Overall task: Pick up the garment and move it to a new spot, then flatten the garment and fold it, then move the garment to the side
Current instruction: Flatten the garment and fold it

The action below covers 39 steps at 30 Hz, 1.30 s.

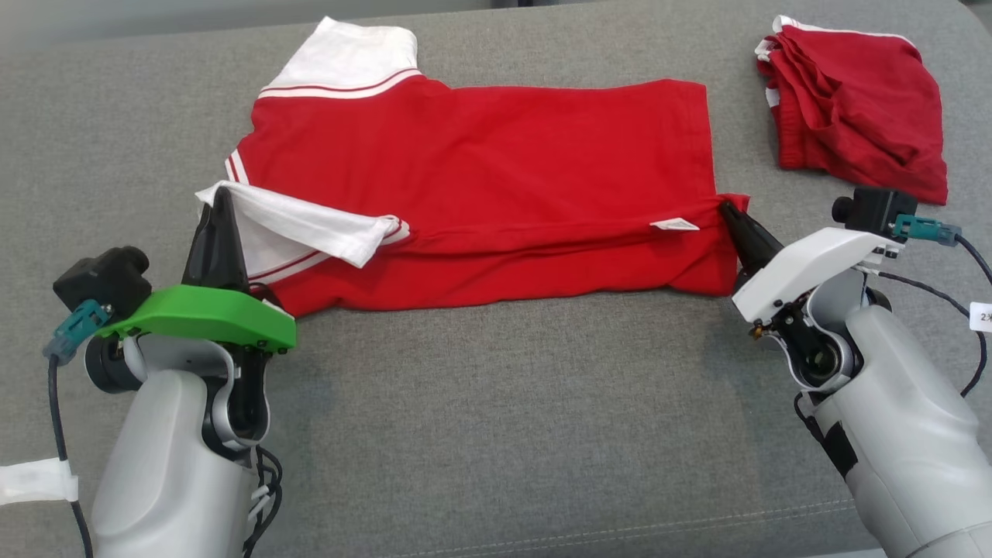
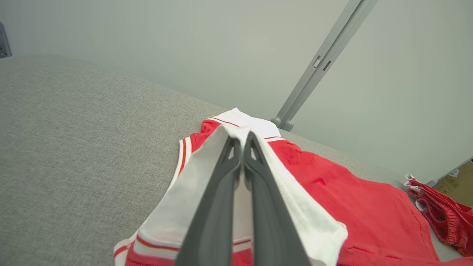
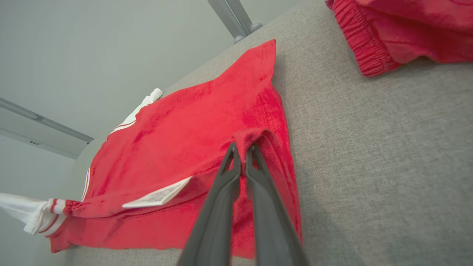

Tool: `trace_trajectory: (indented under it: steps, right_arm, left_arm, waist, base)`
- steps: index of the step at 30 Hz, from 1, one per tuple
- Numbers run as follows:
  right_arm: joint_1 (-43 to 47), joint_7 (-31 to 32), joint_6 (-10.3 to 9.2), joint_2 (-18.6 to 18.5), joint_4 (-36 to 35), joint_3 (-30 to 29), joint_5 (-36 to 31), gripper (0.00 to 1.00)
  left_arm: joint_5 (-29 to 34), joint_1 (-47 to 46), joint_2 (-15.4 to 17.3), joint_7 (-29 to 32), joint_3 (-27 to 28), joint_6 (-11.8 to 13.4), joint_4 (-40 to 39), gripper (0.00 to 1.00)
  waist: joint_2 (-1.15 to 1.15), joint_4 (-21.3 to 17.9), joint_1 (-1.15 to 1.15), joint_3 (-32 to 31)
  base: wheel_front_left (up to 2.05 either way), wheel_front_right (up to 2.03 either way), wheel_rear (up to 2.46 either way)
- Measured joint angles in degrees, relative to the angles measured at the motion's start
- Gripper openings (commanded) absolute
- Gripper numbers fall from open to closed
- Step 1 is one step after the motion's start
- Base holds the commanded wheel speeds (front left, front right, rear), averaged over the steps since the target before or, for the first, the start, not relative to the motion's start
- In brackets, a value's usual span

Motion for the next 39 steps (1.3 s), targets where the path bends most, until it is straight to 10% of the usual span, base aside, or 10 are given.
trace_trajectory:
  steps: [12, 13, 15, 16, 39]
  right_arm:
    - [-6.72, -0.08, -0.44, 2.12, 4.69, 1.79, -2.07, 0.02]
    - [-7.00, -0.31, -0.44, 2.15, 5.24, 1.81, -2.14, 0.27]
    - [-7.55, -1.42, -0.44, 2.14, 5.87, 1.78, -2.65, 1.00]
    - [-7.82, -1.98, -0.44, 2.18, 6.00, 1.70, -2.67, 1.00]
    - [1.87, -15.16, 1.35, 2.25, 6.21, -0.75, -1.98, 1.00]
  left_arm:
    - [1.98, -7.73, -0.07, -0.64, -0.01, 0.51, 8.47, 0.00]
    - [2.18, -8.19, -0.08, -0.78, 0.00, 0.51, 9.03, 0.00]
    - [2.23, -8.89, -0.08, -0.93, 0.02, 0.51, 10.27, 0.61]
    - [2.26, -9.14, -0.10, -0.94, 0.05, 0.51, 10.48, 1.00]
    - [-5.64, 1.71, -0.71, -2.68, 5.53, -4.92, 14.45, 1.00]
  waist:
    - [0.00, -1.69, 0.00, 4.69]
    - [0.00, -1.76, 0.00, 4.86]
    - [0.00, -1.87, 0.00, 5.08]
    - [0.00, -1.89, 0.00, 5.16]
    - [0.00, 0.42, 0.00, -0.62]
  base:
    - [0.00, 0.00, 0.00]
    - [0.00, 0.00, 0.00]
    - [0.00, 0.00, 0.00]
    - [0.00, 0.00, 0.00]
    - [0.00, 0.00, 0.00]
